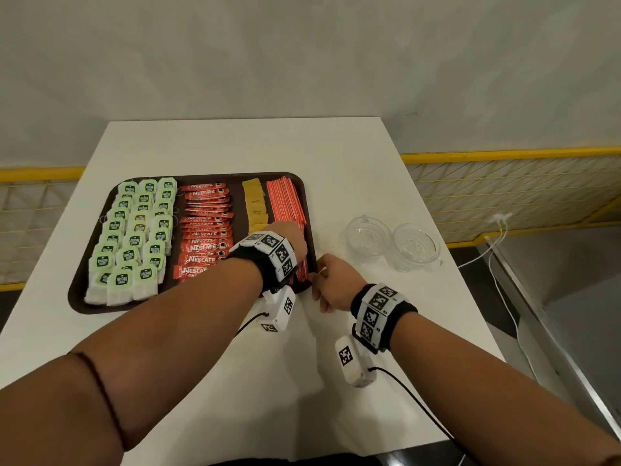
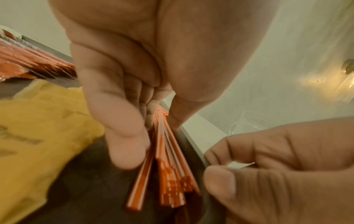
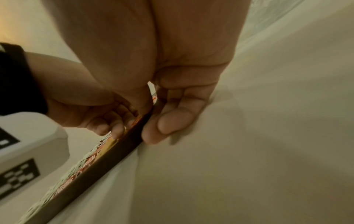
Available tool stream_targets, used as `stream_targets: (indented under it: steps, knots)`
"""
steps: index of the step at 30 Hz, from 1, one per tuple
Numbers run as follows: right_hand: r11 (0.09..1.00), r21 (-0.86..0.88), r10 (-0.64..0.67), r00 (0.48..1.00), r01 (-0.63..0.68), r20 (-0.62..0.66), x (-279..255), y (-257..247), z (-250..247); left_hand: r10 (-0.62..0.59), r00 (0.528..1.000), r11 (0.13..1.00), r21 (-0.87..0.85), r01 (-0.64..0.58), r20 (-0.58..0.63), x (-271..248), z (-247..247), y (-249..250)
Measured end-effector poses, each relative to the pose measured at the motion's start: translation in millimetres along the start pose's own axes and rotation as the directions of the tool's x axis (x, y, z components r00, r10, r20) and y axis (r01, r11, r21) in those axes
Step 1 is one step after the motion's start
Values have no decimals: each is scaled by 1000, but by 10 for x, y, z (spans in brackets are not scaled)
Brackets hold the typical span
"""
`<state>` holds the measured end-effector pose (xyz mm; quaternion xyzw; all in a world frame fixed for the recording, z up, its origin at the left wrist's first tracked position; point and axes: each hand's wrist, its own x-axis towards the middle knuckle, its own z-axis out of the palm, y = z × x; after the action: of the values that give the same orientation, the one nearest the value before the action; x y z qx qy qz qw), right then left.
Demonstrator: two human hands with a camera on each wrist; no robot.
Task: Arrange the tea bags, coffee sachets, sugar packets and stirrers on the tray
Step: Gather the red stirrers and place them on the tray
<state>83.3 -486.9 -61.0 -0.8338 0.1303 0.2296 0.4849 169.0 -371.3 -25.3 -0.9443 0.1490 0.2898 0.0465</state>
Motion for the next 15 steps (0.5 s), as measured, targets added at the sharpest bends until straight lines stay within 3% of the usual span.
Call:
stream_targets:
  steps: [3, 6, 9, 15]
  knots:
    - [1000, 3, -7, 1000, 7, 25, 9, 5, -14, -14, 989, 998, 64, 24, -150, 35, 70, -35]
    - [1000, -6, -21, 999, 21, 48, 15, 10, -41, -81, 961, 997, -26, 76, -266, -5, 108, 42]
    - [999, -10, -35, 996, 36, 84, 34, 17, -64, -206, 947, 975, -135, 177, -248, -50, 160, 97]
    - [997, 34, -68, 989, 64, 134, 55, 16, -118, -276, 919, 954, -196, 227, -281, -131, 223, 149]
